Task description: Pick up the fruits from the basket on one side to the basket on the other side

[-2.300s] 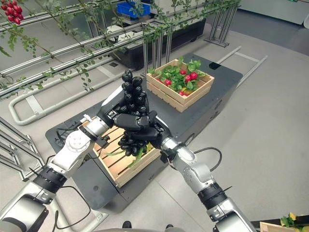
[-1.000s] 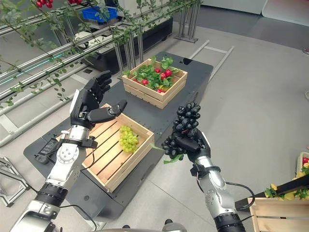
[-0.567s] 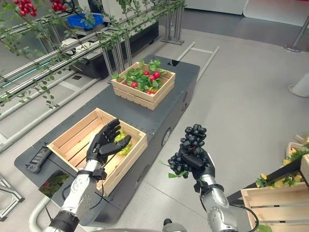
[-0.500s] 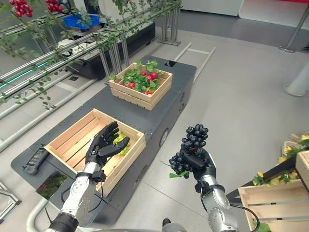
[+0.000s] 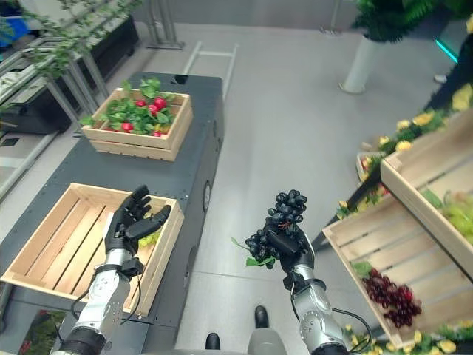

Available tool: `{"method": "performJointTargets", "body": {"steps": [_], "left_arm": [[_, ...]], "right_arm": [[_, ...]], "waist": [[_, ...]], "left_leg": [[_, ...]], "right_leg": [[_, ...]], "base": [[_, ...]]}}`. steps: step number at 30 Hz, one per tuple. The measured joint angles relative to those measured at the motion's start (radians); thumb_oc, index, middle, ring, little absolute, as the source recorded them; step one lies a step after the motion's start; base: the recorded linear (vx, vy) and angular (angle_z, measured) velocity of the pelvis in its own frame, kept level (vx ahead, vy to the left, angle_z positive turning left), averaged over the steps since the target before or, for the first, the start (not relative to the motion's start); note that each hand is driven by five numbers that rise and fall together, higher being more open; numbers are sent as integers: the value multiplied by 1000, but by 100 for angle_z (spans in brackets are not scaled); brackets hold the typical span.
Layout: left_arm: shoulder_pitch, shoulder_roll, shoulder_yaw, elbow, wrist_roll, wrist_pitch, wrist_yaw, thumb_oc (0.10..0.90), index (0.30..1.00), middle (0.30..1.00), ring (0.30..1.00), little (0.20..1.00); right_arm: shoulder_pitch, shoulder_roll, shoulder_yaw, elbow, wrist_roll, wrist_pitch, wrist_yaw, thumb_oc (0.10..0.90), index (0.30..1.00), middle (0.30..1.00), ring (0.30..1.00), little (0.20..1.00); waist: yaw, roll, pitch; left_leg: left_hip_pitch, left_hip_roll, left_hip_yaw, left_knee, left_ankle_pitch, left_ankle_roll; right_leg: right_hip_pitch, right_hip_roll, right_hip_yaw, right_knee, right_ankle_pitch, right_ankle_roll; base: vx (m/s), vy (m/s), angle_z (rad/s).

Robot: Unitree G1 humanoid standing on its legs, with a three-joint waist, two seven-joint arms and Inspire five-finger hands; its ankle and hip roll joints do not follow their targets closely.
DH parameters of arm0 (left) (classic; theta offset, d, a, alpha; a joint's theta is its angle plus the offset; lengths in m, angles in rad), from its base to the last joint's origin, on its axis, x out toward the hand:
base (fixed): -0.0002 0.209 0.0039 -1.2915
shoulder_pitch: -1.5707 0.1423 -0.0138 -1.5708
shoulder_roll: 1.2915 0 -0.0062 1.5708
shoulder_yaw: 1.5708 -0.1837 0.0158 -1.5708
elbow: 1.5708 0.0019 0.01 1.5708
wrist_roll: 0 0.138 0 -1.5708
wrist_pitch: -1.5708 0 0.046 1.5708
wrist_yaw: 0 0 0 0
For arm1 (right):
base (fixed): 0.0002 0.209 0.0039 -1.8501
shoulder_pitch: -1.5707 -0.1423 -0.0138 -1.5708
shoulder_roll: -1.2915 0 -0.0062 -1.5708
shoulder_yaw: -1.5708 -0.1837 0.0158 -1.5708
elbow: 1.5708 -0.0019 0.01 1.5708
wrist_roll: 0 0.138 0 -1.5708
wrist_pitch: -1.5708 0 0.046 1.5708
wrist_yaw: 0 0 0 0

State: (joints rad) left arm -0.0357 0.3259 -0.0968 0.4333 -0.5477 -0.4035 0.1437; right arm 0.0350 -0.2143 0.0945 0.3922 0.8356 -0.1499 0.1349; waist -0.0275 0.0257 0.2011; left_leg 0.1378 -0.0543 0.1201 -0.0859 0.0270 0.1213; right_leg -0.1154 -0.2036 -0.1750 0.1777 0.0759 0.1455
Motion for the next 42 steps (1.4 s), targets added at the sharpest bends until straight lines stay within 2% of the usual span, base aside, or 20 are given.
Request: {"method": "performJointTargets", "body": {"steps": [1, 3, 4, 6, 7, 8, 9, 12, 15, 29, 30, 32, 33, 34, 35, 37, 38, 39, 41, 42], "left_arm": [[-3, -1, 5, -1, -2, -1, -2, 800, 900, 900, 900, 900], [-3, -1, 5, -2, -8, -5, -4, 800, 900, 900, 900, 900], [-2, -2, 6, -2, -8, -6, -3, 800, 900, 900, 900, 900], [2, -5, 7, -1, -8, -7, 9, 800, 900, 900, 900, 900], [6, -6, 10, -2, -9, -12, 23, 800, 900, 900, 900, 900], [12, -19, 14, -1, -16, -15, 54, 800, 900, 900, 900, 900], [9, -29, 13, -1, -17, -15, 71, 800, 900, 900, 900, 900], [-4, -72, -7, -1, -16, -16, 77, 800, 900, 900, 900, 900], [20, -86, -7, -10, -17, -16, 81, 800, 900, 900, 900, 900], [39, -85, -42, -19, -52, -5, 87, 800, 900, 900, 900, 900], [41, -87, -57, -19, -58, -4, 86, 800, 900, 900, 900, 900], [41, -86, -68, -16, -68, -4, 88, 800, 900, 900, 900, 900], [49, -87, -76, -15, -76, -4, 94, 800, 900, 900, 900, 900], [65, -87, -91, -14, -74, -6, 100, 800, 900, 900, 900, 900], [66, -85, -101, -14, -73, -7, 104, 800, 900, 900, 900, 900], [55, -86, -129, -14, -74, -6, 120, 800, 900, 900, 900, 900], [38, -90, -139, -8, -74, -1, 129, 800, 900, 900, 900, 900], [32, -87, -129, -8, -74, 1, 129, 800, 900, 900, 900, 900], [28, -77, -123, -9, -73, 2, 128, 800, 900, 900, 900, 900], [46, -67, -118, -11, -73, 2, 128, 800, 900, 900, 900, 900]], "right_arm": [[-9, -1, 0, 14, 0, 0, 0, 400, 300, 300, 300, 300], [-9, -2, 8, 14, 0, 0, 0, 400, 300, 300, 300, 300], [-11, -2, 15, 14, -1, 0, 1, 400, 300, 300, 300, 300], [-26, -3, 60, 17, 0, -2, 4, 400, 300, 300, 300, 300], [-39, -4, 82, 21, 0, -1, 4, 400, 300, 300, 300, 300], [-73, -12, 117, 30, 0, 1, 7, 400, 300, 300, 300, 300], [-90, -13, 130, 37, 0, 2, 12, 400, 300, 300, 300, 300], [-87, -38, 127, 62, 6, 2, 13, 400, 300, 300, 300, 300], [-48, -47, 94, 42, 6, 1, 13, 400, 300, 300, 300, 300], [36, 11, 119, 44, 5, 14, 10, 400, 300, 300, 300, 300], [35, 11, 119, 45, 5, 14, 10, 400, 300, 300, 300, 300], [24, 13, 120, 52, 5, 14, 10, 400, 300, 300, 300, 300], [19, 12, 123, 62, 5, 15, 10, 400, 300, 300, 300, 300], [20, 7, 127, 67, 5, 14, 10, 400, 300, 300, 300, 300], [18, -2, 125, 71, 5, 13, 10, 400, 300, 300, 300, 300], [-4, -36, 124, 80, 5, 12, 10, 400, 300, 300, 300, 300], [-9, -53, 123, 84, 7, 9, 1, 400, 300, 300, 300, 300], [-3, -49, 124, 88, 8, 8, -5, 400, 300, 300, 300, 300], [19, -24, 125, 89, 8, 7, -5, 400, 300, 300, 300, 300], [43, 7, 126, 92, 7, 7, -3, 400, 300, 300, 300, 300]], "waist": [[23, 21, 11], [45, 26, 16], [51, 21, 16], [75, -4, 13], [91, -17, 11], [101, -9, 13], [97, -4, 12], [77, -6, 6], [46, -5, 1], [13, -17, -39], [16, -23, -39], [21, -49, -23], [27, -73, -9], [34, -85, -3], [39, -76, -6], [37, -44, -4], [30, -20, -1], [31, -42, 6], [22, -49, 10], [20, -56, 8]], "left_leg": [[5, 34, 20, 3, 0, 0], [14, 67, 22, 4, -1, -3], [17, 77, 23, 6, 0, -25], [29, 96, 39, 11, -14, -117], [30, 95, 52, 9, -11, -125], [25, 119, 64, 5, -5, -152], [20, 144, 64, -1, 5, -167], [26, 182, 49, -2, 12, -178], [21, 190, 49, -3, 12, -196], [18, 168, 66, 3, 11, -195], [-4, 167, 67, 47, 0, -194], [-60, 151, 24, 168, -15, -191], [-102, 125, -36, 281, -28, -184], [-109, 112, -116, 259, -48, -182], [-106, 99, -153, 215, -48, -182], [-117, 97, -164, 138, -47, -179], [-118, 86, -174, 122, -27, -164], [-111, 77, -130, 102, -21, -150], [-87, 88, -87, 45, 10, -126], [-54, 94, -48, -1, 35, -127]], "right_leg": [[-12, -3, -3, 126, -49, 6], [34, -14, -6, 150, -63, 3], [68, -24, -7, 109, -71, 1], [173, 4, -35, -84, -99, 10], [195, 13, -28, -144, -98, 15], [216, 45, -18, -227, -60, 12], [222, 74, -16, -268, -32, -10], [233, 114, -20, -268, -38, -36], [227, 121, -21, -268, -36, -40], [208, 108, 11, -265, -24, -29], [185, 104, 28, -250, -33, -40], [164, 80, 65, -234, -34, -42], [170, 51, 108, -222, -32, -44], [167, 44, 145, -228, -24, -37], [158, 47, 157, -229, -25, -33], [105, 61, 200, -211, -20, -19], [92, 60, 199, -211, -14, -9], [93, 37, 188, -240, -12, -5], [81, 27, 125, -221, -8, -11], [86, 20, 44, -155, -8, -12]], "base": [[-134, -60, -85], [-83, -157, -42], [-123, -296, -27], [-127, -200, -31], [-98, -63, -72], [-58, -58, -73], [-41, -56, -53], [-10, -33, 2], [-2, -20, 0], [-22, -19, -5], [-12, 130, -32], [13, 264, -45], [-16, 328, -67], [-42, 280, -74], [-80, 208, -91], [-51, 172, -83], [10, 140, -88], [28, 193, -93], [-28, 148, -72], [-127, 75, -95]]}}
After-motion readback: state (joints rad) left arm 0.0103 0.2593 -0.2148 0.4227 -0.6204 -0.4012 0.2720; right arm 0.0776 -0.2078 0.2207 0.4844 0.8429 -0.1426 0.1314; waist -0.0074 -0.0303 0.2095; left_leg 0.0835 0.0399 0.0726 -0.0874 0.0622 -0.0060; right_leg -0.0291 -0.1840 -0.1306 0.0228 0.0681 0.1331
